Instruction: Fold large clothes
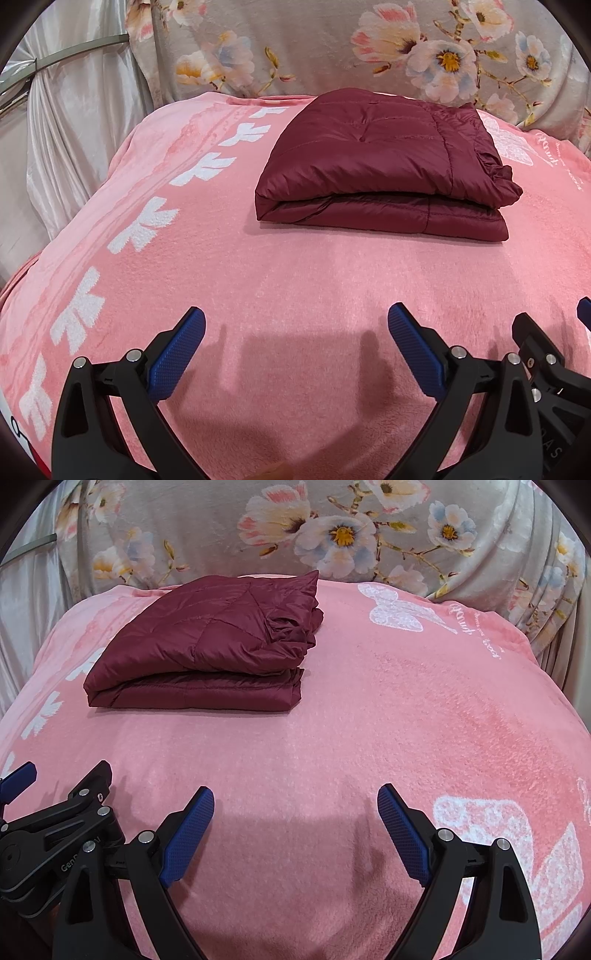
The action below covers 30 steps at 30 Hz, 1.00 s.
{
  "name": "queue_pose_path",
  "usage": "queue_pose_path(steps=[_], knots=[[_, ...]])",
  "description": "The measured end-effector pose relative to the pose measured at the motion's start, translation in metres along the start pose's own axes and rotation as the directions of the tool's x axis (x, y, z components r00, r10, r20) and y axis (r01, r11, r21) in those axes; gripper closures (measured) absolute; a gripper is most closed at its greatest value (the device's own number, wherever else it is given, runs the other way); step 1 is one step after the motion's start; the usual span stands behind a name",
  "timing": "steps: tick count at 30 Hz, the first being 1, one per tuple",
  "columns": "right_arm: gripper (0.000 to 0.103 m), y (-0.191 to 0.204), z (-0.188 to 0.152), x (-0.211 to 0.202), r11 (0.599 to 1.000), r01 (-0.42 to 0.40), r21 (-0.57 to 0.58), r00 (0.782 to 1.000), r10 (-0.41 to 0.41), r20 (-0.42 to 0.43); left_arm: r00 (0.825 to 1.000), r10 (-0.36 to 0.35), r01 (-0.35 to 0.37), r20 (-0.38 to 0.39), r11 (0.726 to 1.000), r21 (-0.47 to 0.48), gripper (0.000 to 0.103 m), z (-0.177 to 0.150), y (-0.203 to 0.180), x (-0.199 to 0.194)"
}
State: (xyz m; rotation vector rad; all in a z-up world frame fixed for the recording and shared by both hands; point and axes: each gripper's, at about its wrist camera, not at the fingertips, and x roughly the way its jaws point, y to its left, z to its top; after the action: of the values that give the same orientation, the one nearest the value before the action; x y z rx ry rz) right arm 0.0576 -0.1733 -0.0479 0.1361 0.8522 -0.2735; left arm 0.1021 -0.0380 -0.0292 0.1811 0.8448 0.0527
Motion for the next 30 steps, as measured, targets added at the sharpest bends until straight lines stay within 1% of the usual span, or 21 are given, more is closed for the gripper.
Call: queue_pose_path(steps=[27,30], knots=[[0.015,-0.0016,-0.0002,-0.0001,1.0,0.0,0.002,1.0,0.0,0.002,1.0,-0.001,0.001,0.009,1.0,-0.001,0.007,0.001,-0.001,-0.0038],[0.015,-0.0026,0.0016,-0.002,1.0,0.003,0.006,1.0,-0.003,0.002,1.0,-0.01,0.01,0.01,1.0,-0.001,0.008,0.0027,-0.002,-0.0044]])
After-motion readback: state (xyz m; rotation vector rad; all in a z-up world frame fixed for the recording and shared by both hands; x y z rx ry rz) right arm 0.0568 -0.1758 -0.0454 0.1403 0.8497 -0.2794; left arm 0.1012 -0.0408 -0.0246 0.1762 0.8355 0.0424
